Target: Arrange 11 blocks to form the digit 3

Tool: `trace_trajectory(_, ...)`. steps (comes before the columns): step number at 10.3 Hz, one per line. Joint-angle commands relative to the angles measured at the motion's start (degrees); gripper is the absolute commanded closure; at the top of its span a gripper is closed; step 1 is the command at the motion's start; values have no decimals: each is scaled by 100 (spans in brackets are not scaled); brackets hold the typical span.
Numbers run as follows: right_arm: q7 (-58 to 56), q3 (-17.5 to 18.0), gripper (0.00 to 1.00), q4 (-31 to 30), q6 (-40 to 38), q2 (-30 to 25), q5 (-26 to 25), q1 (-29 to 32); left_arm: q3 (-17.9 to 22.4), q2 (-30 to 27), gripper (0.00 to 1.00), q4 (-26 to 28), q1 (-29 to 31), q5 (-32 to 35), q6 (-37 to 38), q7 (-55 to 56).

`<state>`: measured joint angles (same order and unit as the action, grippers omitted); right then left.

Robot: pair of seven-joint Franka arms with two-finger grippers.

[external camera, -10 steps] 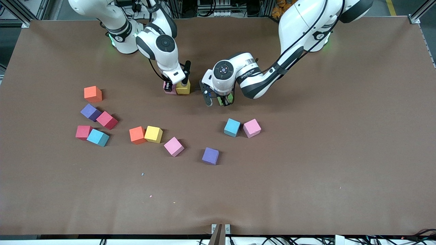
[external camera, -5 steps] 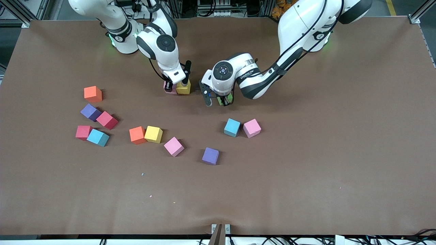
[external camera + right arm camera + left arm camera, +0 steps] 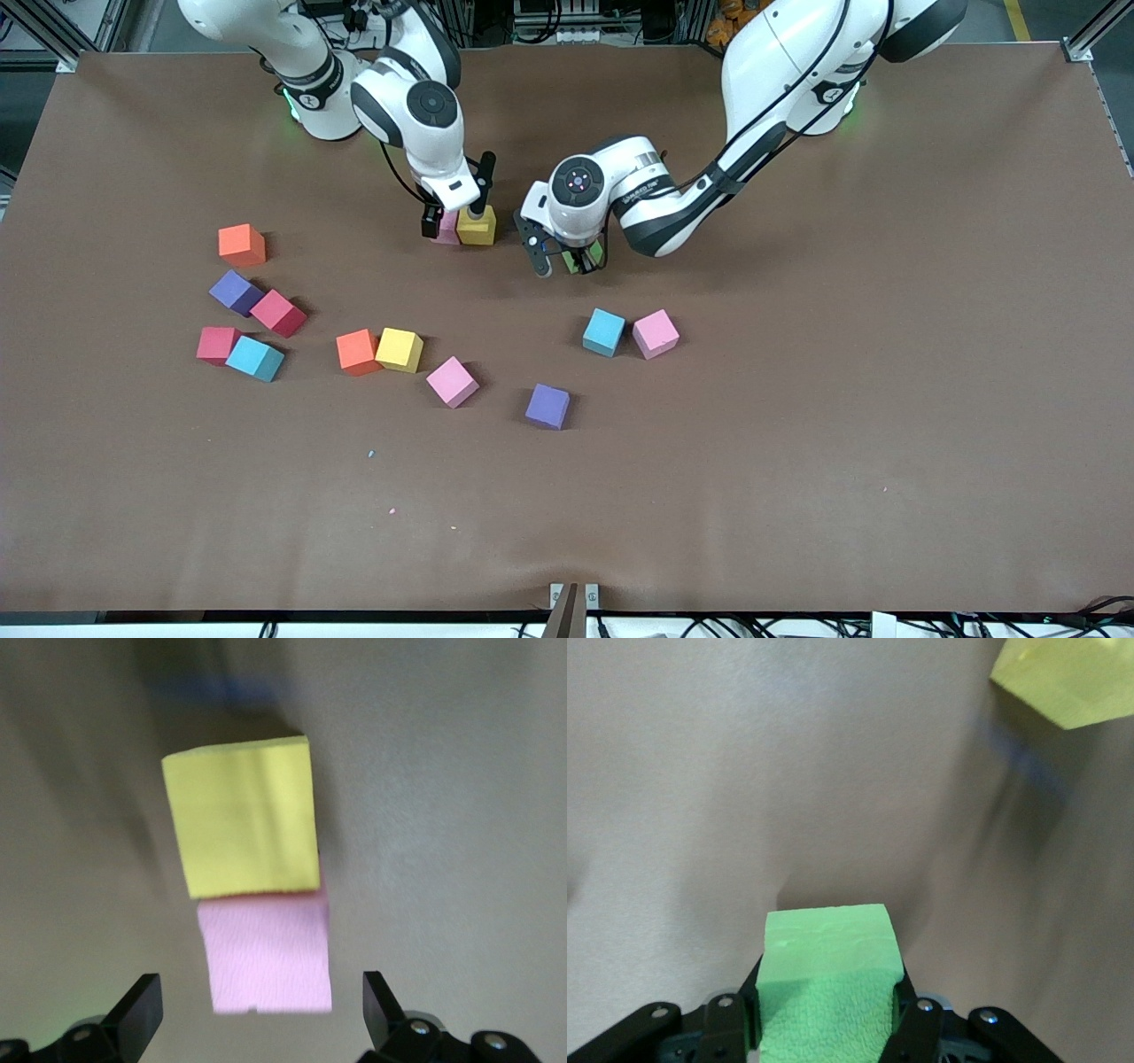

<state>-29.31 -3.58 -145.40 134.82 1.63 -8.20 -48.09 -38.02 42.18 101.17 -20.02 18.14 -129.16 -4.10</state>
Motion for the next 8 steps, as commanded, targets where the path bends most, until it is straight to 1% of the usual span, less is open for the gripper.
trace_trajectory(1,101,-46,0,-50,-673,-671,-103,307,-91,-96,100,-44,-46,14,198,330)
trace_trajectory(3,74,-46,0,265,-1087,-708,-103,852,-240,-96,100,-53,-46,14,198,479)
trace_trajectory(4,83,-55,0,458,-1106,-638,-103,1141,-380,-96,100,-36,-46,23,207,611)
trace_trajectory(5,161,-55,0,651,-1107,-507,-94,1501,-390,-96,100,-44,-142,23,207,682)
trace_trajectory(6,171,-55,0,897,-1081,-314,-60,1809,-390,-105,100,-70,-378,40,207,987)
trace_trajectory(7,162,-55,0,1247,-1063,-68,-51,2134,-373,-96,100,-88,-502,145,207,1069)
trace_trajectory(8,153,-55,0,1634,-1063,178,-50,2381,-355,-70,100,-97,-555,485,198,843)
